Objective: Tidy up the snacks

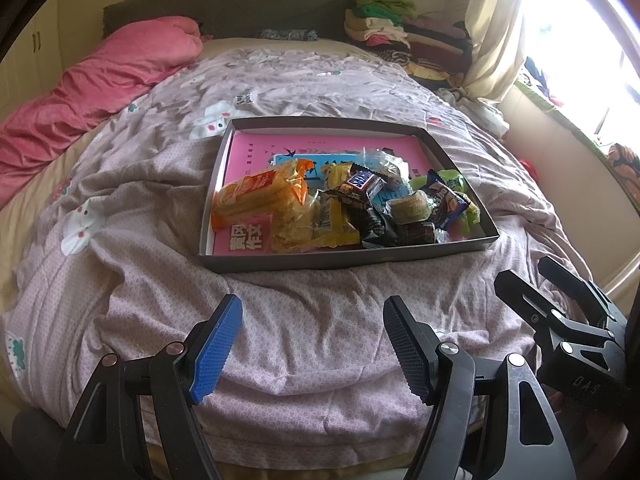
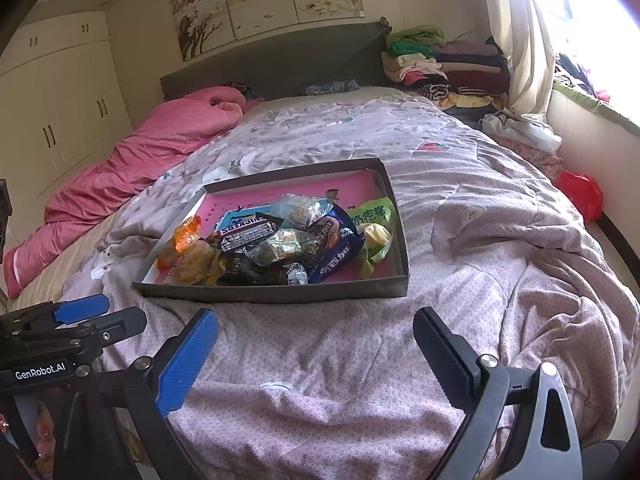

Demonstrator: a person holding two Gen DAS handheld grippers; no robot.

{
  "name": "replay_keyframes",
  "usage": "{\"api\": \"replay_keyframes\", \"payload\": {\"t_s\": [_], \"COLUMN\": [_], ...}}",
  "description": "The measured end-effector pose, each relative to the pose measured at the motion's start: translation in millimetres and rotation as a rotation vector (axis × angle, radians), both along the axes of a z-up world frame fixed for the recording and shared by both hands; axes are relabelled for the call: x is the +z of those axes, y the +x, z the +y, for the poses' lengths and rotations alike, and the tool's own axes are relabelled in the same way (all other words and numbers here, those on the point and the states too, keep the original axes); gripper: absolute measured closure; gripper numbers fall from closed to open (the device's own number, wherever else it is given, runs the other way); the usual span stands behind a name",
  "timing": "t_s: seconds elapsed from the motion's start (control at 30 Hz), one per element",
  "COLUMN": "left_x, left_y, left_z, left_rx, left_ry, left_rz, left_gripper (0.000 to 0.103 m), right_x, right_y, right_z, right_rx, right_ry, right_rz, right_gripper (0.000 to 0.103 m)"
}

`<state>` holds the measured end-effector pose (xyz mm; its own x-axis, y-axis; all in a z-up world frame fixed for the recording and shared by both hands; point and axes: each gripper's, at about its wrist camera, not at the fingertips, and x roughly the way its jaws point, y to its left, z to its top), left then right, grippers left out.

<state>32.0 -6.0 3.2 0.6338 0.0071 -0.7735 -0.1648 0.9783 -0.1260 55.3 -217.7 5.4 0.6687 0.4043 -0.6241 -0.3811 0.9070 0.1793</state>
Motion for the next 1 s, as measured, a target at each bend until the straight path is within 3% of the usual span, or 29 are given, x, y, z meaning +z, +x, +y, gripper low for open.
{"api": "replay_keyframes", "payload": {"t_s": [1.0], "left_x": [-2.7], "left_y": [2.3], "left_z": [-1.3], "left_rx": [0.001], "left_ry": [0.007], "left_rz": [0.011], "left_gripper": [0.028], "right_x": [-3.5], "right_y": [2.0], "right_z": [4.3], "right_rx": [0.01], "right_ry": [-0.009], "right_rz": [0.011], "right_gripper": [0.004]}}
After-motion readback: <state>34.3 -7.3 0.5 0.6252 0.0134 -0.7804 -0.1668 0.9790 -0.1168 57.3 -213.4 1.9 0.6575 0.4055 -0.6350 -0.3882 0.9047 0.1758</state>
